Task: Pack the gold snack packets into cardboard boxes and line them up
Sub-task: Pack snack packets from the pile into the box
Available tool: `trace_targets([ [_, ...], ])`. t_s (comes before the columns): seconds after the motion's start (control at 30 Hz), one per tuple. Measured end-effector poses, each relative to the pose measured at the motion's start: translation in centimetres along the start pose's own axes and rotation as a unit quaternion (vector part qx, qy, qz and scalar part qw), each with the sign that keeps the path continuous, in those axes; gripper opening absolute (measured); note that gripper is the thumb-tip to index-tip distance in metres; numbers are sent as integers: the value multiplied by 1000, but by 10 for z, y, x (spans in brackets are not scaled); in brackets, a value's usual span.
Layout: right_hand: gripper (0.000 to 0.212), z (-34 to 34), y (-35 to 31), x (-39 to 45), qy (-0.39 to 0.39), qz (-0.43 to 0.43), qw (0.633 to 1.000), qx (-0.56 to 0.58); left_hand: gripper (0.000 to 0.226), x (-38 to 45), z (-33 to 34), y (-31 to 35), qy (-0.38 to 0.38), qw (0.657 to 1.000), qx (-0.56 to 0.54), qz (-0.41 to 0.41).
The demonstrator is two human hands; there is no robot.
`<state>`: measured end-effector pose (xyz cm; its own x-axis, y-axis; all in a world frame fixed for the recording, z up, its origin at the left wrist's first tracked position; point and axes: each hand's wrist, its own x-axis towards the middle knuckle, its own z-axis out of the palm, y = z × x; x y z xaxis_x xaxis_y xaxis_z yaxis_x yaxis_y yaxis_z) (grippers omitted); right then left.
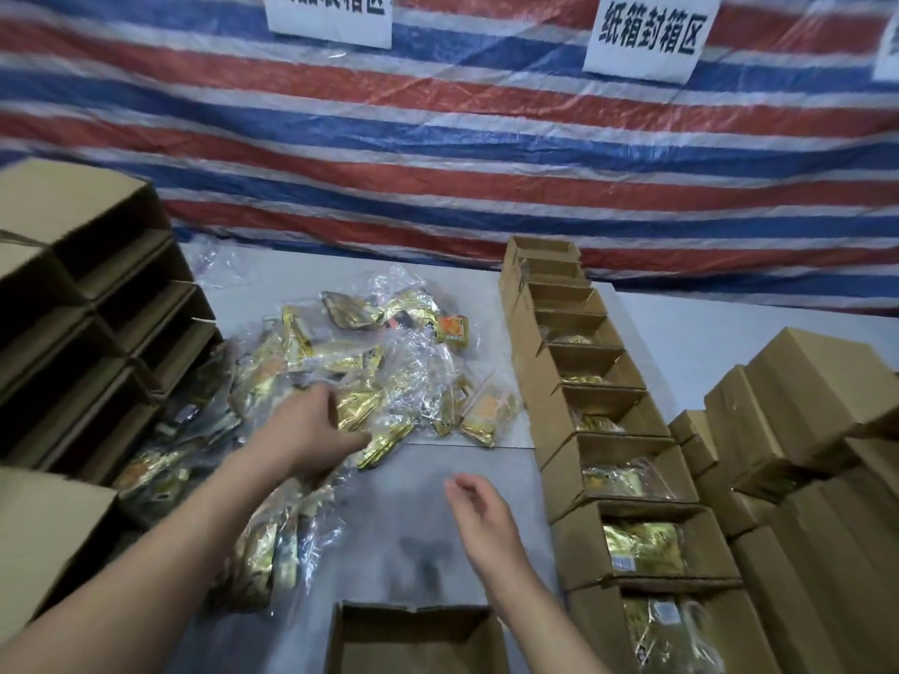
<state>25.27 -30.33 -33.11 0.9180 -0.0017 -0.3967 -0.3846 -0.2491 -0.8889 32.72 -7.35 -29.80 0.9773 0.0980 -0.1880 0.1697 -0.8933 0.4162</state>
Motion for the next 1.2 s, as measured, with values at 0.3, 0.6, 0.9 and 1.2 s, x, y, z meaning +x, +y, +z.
trace_targets([
  [0.3,102,-4,-79,-25,-202,-116,932,279,47,-91,-26,100,40,932,-348,91],
  [0.6,70,-31,-67,-54,-188,-110,936,277,91,-107,-21,100,47,963,-228,138],
  [0.9,57,-38,12,-62,-214,-90,971,-58,53,-161,128,-32,-175,971,-159,-33],
  [1.2,31,-17,57,-61,-354,-23,900,-252,20,-175,152,-42,-98,964,-241,-60],
])
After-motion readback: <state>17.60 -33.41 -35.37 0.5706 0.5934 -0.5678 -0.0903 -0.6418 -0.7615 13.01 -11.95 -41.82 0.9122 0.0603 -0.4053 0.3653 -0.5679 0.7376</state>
